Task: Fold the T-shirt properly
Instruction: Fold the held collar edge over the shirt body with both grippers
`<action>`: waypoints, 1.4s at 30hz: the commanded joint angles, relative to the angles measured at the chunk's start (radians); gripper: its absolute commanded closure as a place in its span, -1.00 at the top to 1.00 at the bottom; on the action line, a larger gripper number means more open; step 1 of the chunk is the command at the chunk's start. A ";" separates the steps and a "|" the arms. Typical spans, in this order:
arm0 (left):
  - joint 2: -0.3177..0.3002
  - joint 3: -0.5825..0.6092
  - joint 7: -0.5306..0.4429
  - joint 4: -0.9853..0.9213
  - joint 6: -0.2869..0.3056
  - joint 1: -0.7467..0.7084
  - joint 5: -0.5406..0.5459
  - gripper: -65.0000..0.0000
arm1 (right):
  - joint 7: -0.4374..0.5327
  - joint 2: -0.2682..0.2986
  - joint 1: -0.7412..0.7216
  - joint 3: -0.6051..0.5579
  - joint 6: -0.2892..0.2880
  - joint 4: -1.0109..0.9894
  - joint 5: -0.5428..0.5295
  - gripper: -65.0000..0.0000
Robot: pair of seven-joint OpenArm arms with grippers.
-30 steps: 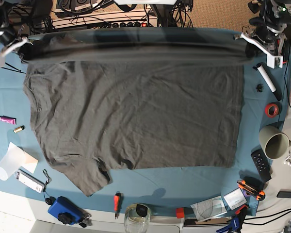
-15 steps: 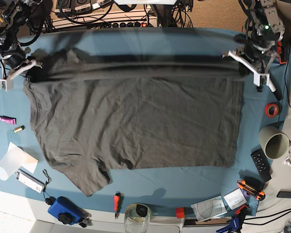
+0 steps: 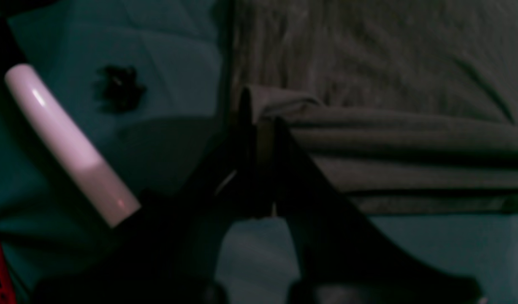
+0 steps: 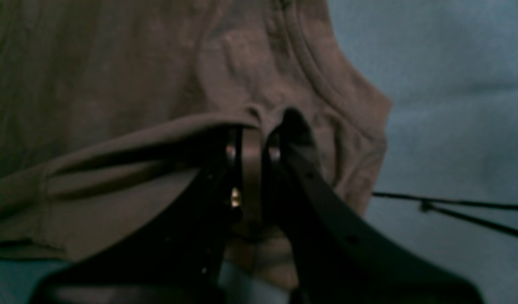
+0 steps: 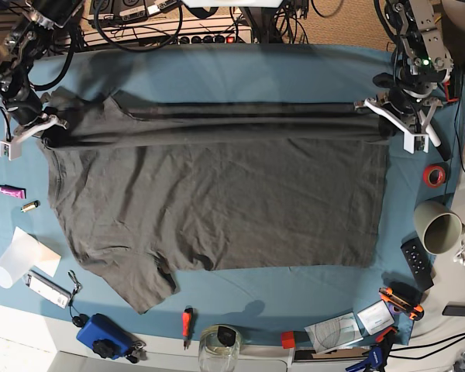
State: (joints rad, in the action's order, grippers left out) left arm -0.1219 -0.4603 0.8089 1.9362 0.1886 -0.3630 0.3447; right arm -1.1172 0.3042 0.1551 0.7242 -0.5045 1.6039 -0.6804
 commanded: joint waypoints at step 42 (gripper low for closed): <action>-0.020 0.085 -0.085 -0.246 -0.005 0.284 -0.090 -1.00 | 0.190 0.023 -0.236 -0.174 0.053 -0.087 0.263 -1.00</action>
State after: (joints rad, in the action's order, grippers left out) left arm -0.1307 -0.3702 0.7460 1.6737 0.1837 -0.0952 0.2543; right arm -0.9577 0.3054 -0.0639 0.5465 -0.4561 1.5043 -0.4168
